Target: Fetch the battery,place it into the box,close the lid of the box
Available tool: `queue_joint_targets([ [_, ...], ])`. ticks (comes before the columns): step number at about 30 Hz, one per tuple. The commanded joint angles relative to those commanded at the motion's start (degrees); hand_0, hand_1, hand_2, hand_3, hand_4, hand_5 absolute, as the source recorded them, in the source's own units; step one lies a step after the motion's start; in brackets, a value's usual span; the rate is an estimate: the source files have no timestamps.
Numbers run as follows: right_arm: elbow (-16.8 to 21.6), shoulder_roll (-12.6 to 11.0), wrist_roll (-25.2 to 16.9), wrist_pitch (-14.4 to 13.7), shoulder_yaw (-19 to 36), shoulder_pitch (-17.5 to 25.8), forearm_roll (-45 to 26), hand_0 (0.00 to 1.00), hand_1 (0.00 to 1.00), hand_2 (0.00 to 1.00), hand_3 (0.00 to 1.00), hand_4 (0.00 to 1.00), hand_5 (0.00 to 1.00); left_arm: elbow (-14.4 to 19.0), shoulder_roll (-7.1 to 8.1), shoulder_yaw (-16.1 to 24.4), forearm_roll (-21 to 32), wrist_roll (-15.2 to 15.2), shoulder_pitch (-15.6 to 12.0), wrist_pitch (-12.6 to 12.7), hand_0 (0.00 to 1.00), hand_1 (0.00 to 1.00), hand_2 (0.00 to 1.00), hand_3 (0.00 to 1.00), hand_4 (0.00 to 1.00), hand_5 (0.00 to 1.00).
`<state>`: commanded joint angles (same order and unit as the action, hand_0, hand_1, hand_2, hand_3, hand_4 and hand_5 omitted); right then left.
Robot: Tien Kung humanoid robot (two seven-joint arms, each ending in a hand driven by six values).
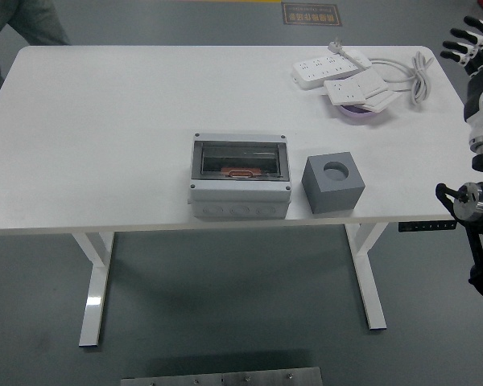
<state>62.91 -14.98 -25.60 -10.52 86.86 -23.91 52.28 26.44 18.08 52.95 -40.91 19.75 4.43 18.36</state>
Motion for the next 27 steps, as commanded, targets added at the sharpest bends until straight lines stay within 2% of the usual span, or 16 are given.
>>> queue_joint_targets([
  [5,-1.73,-0.20,1.38,0.21,1.19,-0.26,1.53,0.799,0.744,0.705,0.755,0.824,0.509,-0.06,0.08,-0.10,0.88,2.36,0.03,-2.40,0.679,0.758,0.666,0.674,0.797,0.633],
  [8,-2.42,-0.30,2.28,0.39,1.13,-0.24,2.48,0.799,0.744,0.705,0.755,0.824,0.509,-0.09,0.09,-0.14,1.08,2.67,0.05,-2.78,0.679,0.758,0.666,0.674,0.797,0.633],
  [9,-2.62,-0.33,2.56,0.45,1.04,-0.22,2.84,0.790,0.762,0.751,0.769,0.813,0.427,-0.10,0.09,-0.15,1.13,2.70,0.05,-2.86,0.678,0.750,0.668,0.677,0.805,0.625],
  [14,-3.61,-0.29,3.75,0.78,0.28,-0.15,4.27,0.790,0.762,0.751,0.769,0.813,0.427,-0.15,0.10,-0.20,1.39,2.55,0.10,-2.95,0.678,0.750,0.668,0.677,0.805,0.625],
  [15,-3.75,-0.29,4.07,0.89,0.10,-0.13,4.59,0.850,0.829,0.823,0.825,0.855,0.416,-0.16,0.09,-0.23,1.47,2.49,0.10,-2.97,0.681,0.749,0.670,0.681,0.807,0.622],
  [26,-3.81,-0.75,8.71,2.33,-2.27,0.29,9.61,0.865,0.848,0.842,0.857,0.866,0.404,-0.20,0.15,-0.45,2.21,1.90,0.00,-2.73,0.685,0.747,0.671,0.680,0.807,0.620],
  [27,-3.79,-0.79,8.93,2.25,-2.48,0.27,9.87,0.901,0.916,0.904,0.974,0.889,0.281,-0.20,0.17,-0.47,2.30,1.82,-0.01,-2.65,0.688,0.747,0.672,0.683,0.806,0.622],
])
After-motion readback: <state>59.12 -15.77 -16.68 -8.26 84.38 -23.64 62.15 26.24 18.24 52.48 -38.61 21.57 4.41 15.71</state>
